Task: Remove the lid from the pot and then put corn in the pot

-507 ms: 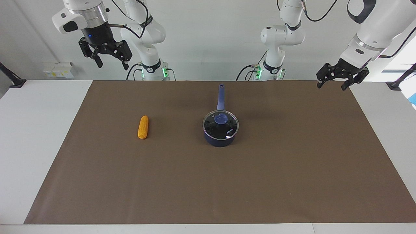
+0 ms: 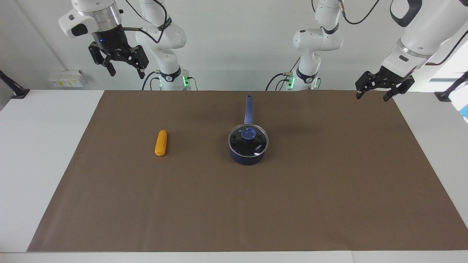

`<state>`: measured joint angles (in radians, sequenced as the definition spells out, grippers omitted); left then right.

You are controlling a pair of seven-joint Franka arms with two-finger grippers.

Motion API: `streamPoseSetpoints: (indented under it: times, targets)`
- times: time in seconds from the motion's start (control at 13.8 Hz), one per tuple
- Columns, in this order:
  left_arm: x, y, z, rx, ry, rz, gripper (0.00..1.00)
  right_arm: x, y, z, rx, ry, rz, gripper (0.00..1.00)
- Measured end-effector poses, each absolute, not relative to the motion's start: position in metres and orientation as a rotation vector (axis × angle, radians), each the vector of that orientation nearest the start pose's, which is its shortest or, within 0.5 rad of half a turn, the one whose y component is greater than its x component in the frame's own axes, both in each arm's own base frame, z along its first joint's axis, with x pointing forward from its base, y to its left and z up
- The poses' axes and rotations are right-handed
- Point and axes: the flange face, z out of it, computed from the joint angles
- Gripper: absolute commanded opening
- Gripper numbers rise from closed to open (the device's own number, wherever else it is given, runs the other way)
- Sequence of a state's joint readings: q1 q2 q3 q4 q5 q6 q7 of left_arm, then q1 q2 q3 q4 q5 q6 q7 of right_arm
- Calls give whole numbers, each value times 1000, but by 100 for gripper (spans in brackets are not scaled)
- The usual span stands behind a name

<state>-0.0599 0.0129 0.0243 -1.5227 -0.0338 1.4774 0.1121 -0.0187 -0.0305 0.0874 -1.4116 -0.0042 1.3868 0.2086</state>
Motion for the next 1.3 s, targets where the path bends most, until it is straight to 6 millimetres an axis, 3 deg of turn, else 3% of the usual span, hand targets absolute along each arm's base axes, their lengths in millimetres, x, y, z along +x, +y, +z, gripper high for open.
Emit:
streamPoseSetpoints:
  times: [0.94,1.3]
  targets:
    - [546,-28,626,-3166,252,115,100,522,32,698,-3139,236,-10,100]
    - [544,-70,620,-3156,304,131,100,522,31,698,-3139,236,-9,100]
